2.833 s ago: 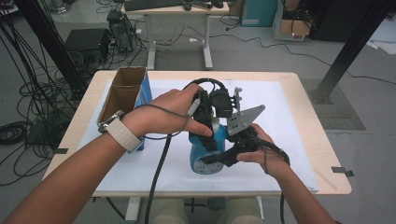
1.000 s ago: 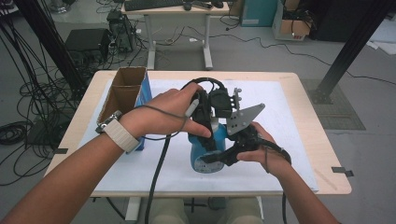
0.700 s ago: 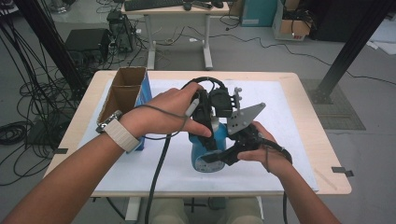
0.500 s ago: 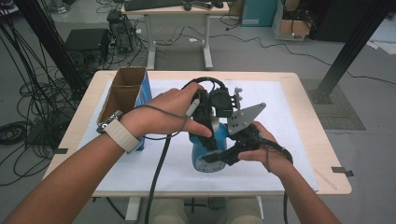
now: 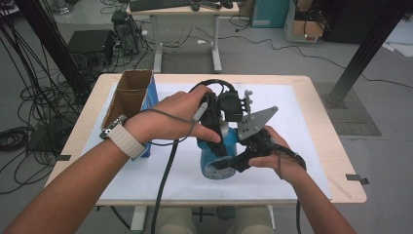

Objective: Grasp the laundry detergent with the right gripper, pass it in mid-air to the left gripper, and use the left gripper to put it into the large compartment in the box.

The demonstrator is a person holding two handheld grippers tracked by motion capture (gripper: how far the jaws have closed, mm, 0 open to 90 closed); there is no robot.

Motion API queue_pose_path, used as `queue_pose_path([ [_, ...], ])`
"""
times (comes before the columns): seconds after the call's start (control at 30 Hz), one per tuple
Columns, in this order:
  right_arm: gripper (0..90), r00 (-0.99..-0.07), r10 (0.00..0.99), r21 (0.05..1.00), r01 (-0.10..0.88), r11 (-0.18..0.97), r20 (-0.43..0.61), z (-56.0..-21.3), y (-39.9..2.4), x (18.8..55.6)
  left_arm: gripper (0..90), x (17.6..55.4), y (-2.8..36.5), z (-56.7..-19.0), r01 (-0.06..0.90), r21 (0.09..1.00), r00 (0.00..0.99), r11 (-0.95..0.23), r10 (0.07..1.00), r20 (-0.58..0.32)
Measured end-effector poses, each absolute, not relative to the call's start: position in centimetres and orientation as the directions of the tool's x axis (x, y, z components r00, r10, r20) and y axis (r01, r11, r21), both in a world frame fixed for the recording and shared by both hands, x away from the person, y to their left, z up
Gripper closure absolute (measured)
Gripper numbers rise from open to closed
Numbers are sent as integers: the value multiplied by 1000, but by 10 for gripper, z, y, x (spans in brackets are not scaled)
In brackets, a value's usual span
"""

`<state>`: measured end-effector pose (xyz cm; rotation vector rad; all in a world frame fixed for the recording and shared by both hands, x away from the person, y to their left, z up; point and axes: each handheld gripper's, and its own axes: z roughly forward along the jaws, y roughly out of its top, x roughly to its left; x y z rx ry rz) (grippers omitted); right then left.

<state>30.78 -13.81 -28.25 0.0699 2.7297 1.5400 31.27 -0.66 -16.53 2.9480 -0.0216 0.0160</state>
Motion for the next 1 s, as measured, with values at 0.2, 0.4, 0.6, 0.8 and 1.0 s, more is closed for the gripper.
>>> queue_pose_path([
  [0.2, 433, -999, 43, 855, 35, 518, 15, -283, -138, 308, 375, 313, -7, -166, -13, 188, 1000, -982, -11, 15],
  [0.4, 433, -999, 41, 854, 35, 519, 17, -283, -138, 308, 375, 313, -6, -165, -15, 184, 1000, -983, -13, 14],
  [0.6, 433, -999, 38, 853, 33, 520, 16, -282, -137, 308, 375, 313, -6, -165, -15, 189, 1000, -982, -12, 15],
  [0.8, 433, -999, 39, 853, 33, 520, 15, -282, -137, 308, 375, 313, -6, -165, -18, 187, 1000, -982, -16, 15],
  [1.0, 432, -999, 37, 852, 34, 522, 17, -282, -138, 308, 375, 314, -7, -165, -29, 184, 1000, -982, -27, 15],
])
